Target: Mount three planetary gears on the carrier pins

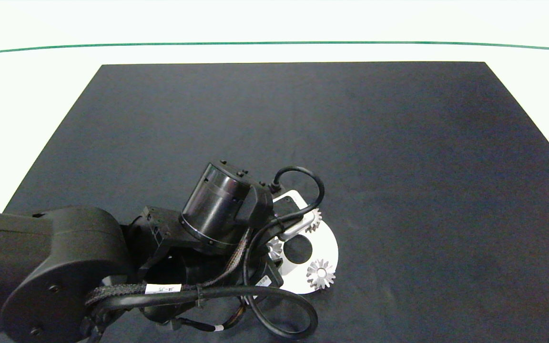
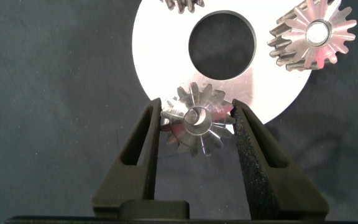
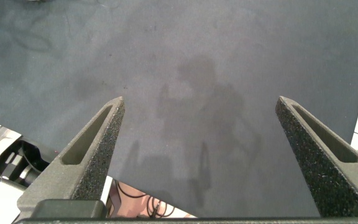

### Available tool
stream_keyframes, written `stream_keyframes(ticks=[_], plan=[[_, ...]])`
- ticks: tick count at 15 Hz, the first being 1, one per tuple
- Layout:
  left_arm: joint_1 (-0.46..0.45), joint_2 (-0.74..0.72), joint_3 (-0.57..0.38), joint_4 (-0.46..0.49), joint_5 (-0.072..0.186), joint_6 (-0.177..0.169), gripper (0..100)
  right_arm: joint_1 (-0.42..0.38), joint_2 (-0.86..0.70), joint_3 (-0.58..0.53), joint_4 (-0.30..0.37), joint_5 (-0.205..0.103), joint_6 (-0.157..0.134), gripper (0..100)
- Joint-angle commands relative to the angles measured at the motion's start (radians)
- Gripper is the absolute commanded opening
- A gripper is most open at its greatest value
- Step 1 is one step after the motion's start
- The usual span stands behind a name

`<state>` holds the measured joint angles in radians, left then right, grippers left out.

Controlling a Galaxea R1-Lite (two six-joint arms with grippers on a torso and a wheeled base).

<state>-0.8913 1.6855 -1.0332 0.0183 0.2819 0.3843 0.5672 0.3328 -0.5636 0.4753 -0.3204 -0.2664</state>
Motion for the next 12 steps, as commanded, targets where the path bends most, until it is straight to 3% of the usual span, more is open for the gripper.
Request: stream_keyframes(ticks=[1,12], plan=[[0.002,-0.004,-0.001,-0.001,0.002,0.002,0,0.0,-0.003,0.001,0.003,-0.002,-0.002,100],[0.018,-0.004,0.004,-0.009,0.002,0.002,0,0.002,-0.004,0.002,0.003,-0.002,-0.002,100]])
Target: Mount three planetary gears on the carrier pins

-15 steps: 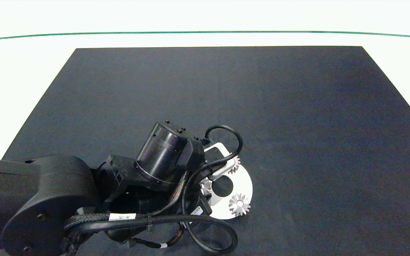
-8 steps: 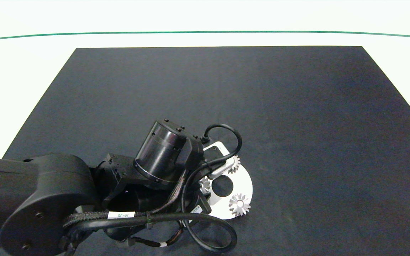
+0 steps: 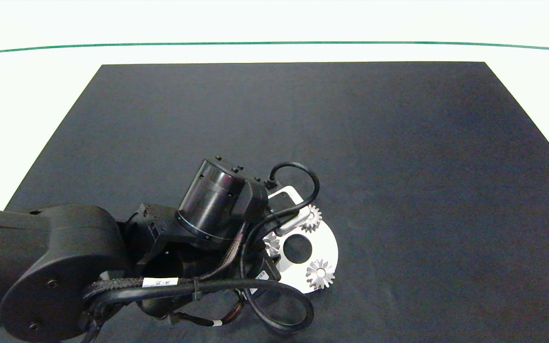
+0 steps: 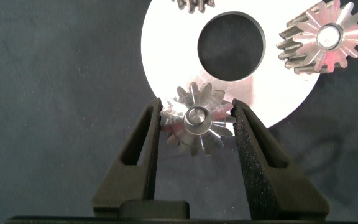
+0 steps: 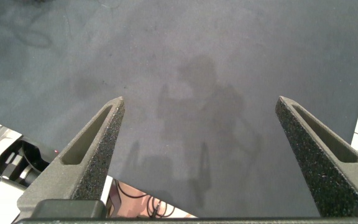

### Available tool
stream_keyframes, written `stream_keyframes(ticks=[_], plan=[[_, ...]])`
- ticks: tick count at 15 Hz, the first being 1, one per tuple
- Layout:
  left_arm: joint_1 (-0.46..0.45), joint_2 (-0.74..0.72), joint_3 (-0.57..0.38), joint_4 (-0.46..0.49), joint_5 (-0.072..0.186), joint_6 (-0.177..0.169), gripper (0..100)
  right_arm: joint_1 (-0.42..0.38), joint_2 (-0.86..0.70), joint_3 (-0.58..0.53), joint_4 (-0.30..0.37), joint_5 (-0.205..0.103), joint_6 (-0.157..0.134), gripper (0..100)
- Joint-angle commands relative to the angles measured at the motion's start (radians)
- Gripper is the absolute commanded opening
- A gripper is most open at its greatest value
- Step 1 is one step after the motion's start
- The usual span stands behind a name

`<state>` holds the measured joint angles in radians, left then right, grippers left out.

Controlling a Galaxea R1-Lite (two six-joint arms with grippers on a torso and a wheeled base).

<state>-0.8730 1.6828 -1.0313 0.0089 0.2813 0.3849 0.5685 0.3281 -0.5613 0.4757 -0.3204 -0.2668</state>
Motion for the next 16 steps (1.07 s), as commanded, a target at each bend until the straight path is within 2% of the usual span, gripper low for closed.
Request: stream_keyframes(ticks=[1,11,12,16], plan=[[0.0,-0.003,0.005,0.0,0.003,0.002,0,0.001,0.0,0.0,0.003,-0.002,0.0,100],[-0.001,-0.002,0.011,-0.003,0.003,0.0,0,0.001,-0.003,-0.003,0.003,-0.002,-0.002,100],[-0.003,-0.003,0.011,-0.003,0.003,-0.001,100,0.001,-0.003,-0.003,0.003,-0.002,-0.002,100],[-0.003,0.002,0.011,-0.004,0.003,-0.001,100,-0.001,-0.006,-0.003,0.003,-0.002,0.0,100]])
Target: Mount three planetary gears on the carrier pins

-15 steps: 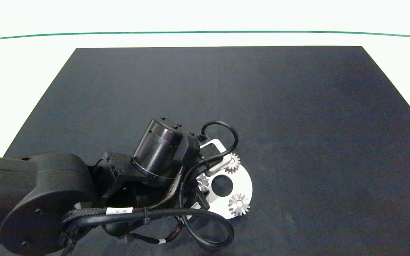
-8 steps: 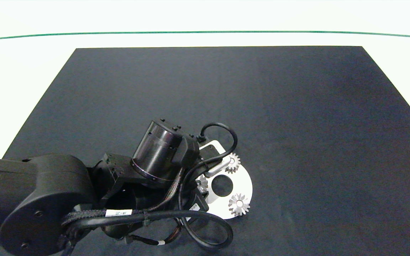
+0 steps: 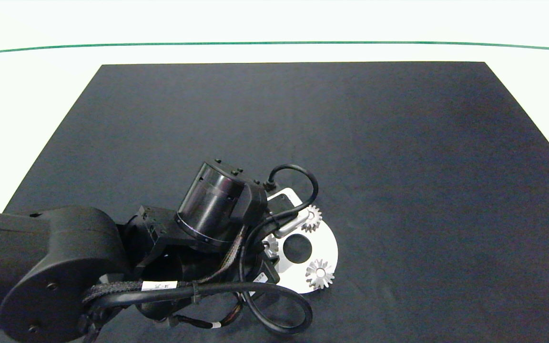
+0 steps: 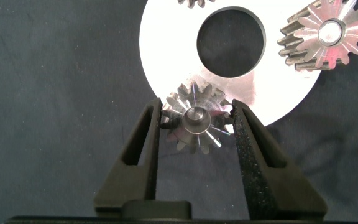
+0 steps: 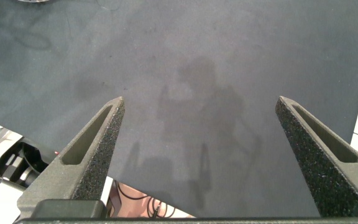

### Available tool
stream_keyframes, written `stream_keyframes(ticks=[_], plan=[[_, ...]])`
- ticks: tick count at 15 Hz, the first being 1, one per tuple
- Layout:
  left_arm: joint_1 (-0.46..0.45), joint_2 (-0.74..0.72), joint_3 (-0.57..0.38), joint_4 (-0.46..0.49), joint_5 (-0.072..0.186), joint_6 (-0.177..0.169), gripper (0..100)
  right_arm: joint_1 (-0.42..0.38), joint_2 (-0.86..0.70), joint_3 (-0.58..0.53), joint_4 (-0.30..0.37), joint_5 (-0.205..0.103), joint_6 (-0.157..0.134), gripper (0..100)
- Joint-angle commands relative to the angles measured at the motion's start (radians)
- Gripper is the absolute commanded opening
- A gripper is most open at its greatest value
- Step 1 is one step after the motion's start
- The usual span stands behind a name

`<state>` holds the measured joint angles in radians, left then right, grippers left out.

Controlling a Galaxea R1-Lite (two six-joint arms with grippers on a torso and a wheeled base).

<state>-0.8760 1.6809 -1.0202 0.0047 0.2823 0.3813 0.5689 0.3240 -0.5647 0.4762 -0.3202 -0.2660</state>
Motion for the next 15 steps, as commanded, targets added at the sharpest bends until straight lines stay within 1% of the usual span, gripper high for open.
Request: stream_keyframes(ticks=[1,5,6,7,9,10,12,13,14,15], plan=[[0.0,0.003,0.0,0.0,0.001,0.002,100,0.0,-0.003,0.0,0.002,-0.002,-0.002,100],[0.002,-0.003,0.003,0.003,0.001,0.001,100,0.0,-0.003,0.002,0.002,-0.002,-0.002,100],[0.002,-0.027,0.015,0.001,0.001,-0.015,100,-0.001,-0.002,0.002,0.002,-0.002,-0.002,100],[0.005,-0.059,0.025,0.003,0.001,-0.018,100,-0.001,0.001,0.002,0.002,-0.003,-0.001,100],[0.107,-0.194,0.077,0.009,0.001,-0.021,100,-0.009,0.027,-0.003,0.001,-0.007,0.002,100],[0.155,-0.256,0.134,0.009,0.001,-0.025,100,-0.018,0.041,-0.001,0.001,-0.007,0.002,100],[0.255,-0.382,0.252,0.006,0.003,-0.061,100,-0.026,0.052,-0.003,-0.001,-0.007,0.001,100],[0.334,-0.469,0.304,0.005,0.009,-0.067,100,-0.038,0.055,-0.004,-0.002,-0.007,0.002,100],[0.405,-0.546,0.338,0.006,0.014,-0.067,100,-0.067,0.05,0.002,-0.001,-0.007,0.002,100],[0.477,-0.632,0.367,0.008,0.014,-0.067,100,-0.113,0.04,0.005,0.001,-0.007,0.001,100]])
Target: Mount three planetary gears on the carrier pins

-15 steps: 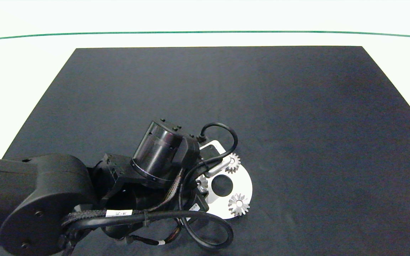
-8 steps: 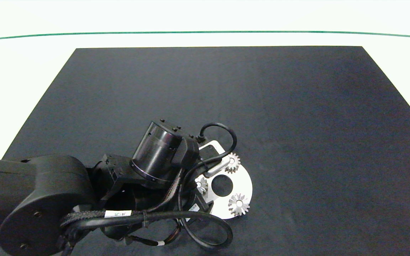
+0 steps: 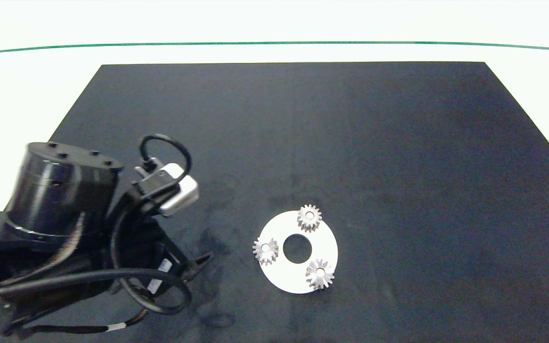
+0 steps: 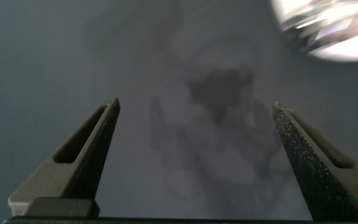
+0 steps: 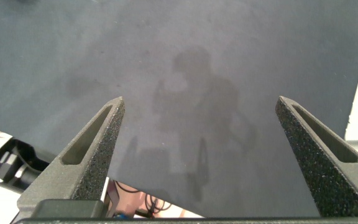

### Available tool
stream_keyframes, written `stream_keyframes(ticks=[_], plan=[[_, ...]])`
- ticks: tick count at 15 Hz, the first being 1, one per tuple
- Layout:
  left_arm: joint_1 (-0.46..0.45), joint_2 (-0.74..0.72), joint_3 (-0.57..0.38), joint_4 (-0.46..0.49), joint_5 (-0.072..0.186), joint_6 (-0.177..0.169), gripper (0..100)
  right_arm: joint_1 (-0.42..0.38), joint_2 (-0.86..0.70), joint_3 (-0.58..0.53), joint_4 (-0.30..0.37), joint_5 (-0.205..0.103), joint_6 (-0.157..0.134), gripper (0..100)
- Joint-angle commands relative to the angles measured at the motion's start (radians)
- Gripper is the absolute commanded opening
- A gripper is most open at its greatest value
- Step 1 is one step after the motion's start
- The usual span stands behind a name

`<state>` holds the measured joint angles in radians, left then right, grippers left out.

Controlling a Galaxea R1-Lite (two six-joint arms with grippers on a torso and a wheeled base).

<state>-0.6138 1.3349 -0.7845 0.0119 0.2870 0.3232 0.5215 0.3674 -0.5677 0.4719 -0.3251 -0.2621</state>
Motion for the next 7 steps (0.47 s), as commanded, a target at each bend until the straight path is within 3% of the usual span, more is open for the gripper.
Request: stream_keyframes(ticks=[1,3,5,7], plan=[[0.249,-0.327,0.146,0.003,0.009,-0.007,100,-0.094,-0.007,0.008,0.004,-0.002,-0.003,100],[0.353,-0.528,0.254,0.003,0.009,-0.009,100,-0.23,-0.016,0.003,0.002,0.001,-0.002,100],[0.445,-0.68,0.318,0.008,0.009,-0.009,100,-0.314,-0.059,0.005,0.002,0.001,-0.002,100],[0.592,-0.818,0.349,0.066,0.009,-0.003,100,-0.383,-0.11,0.008,0.004,0.0,-0.002,100]])
